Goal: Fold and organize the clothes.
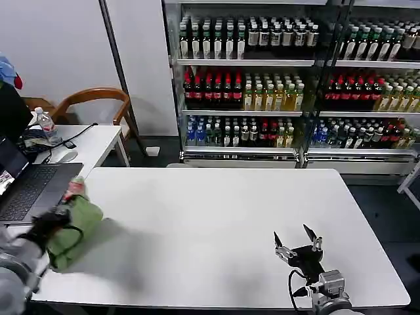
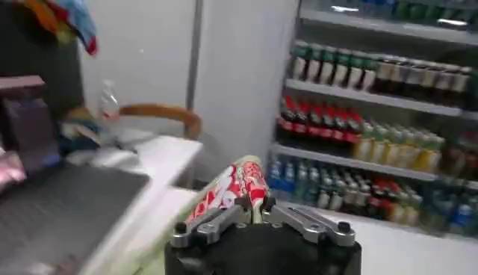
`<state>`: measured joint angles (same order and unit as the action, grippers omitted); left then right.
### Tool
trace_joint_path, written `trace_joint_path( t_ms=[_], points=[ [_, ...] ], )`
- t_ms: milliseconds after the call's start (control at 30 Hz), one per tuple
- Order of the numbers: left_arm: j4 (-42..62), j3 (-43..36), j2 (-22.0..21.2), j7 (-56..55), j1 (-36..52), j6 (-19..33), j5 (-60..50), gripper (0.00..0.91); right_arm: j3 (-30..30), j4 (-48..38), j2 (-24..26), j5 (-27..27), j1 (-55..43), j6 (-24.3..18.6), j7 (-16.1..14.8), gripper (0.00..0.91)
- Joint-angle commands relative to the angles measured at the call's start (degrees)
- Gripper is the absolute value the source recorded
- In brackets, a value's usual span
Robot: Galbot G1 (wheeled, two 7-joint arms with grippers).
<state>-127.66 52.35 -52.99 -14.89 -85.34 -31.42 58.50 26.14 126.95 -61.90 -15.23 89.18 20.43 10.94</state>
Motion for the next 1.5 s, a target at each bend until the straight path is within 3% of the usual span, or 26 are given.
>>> trace_joint_path(
  t_ms=[33,300,600,633,667,1067,1300,1367,1400,1500],
  points=[
    [0.1,-50.4,-21.6,2.9,6.4,5.6,-27.4,0.040,1.2,-0.1,0.1,0.0,0.7,-0.3,0.0,0.907],
    [1.7,-49.5,-22.9,2.9,12.1,5.5,-27.7,0.040,0.0,-1.4,-0.5,0.3,-0.3,-0.6,0.0,0.907],
    [9.3,-49.2,-28.2,-4.5,20.8,5.0,-24.4,0.050,2.2,-1.6,1.2,-0.7,-2.6,-0.3,-0.5,0.907],
    [9.7,-49.4,-28.5,-5.0,20.9,4.9,-24.5,0.212,2.4,-1.7,1.3,-0.7,-3.0,-0.3,-0.7,0.907],
    [10.0,-49.6,-28.9,-5.1,21.1,4.6,-24.3,0.907,3.1,-2.0,1.7,-1.1,-3.7,-0.3,-1.0,0.907],
    [5.4,-53.2,-33.3,-1.8,22.6,6.4,-24.0,0.907,4.1,-3.9,2.0,-2.0,-8.1,0.3,-2.1,0.907],
    [1.8,-46.3,-27.1,2.9,20.8,8.3,-28.9,0.907,2.9,-5.8,1.0,-0.8,-9.2,-0.3,-2.1,0.907],
    [2.8,-40.4,-23.4,6.9,19.8,10.5,-33.0,0.907,2.2,-6.3,0.9,-0.5,-10.2,-1.1,-1.5,0.907],
    [4.0,-35.1,-20.8,9.6,19.0,11.6,-34.8,0.907,1.5,-7.0,0.7,-0.4,-10.8,-3.5,-1.2,0.907],
    [8.0,-23.4,-15.4,15.8,16.3,15.8,-36.0,0.907,0.4,-9.1,0.0,1.3,-13.7,-3.9,-2.0,0.907]
  ],
)
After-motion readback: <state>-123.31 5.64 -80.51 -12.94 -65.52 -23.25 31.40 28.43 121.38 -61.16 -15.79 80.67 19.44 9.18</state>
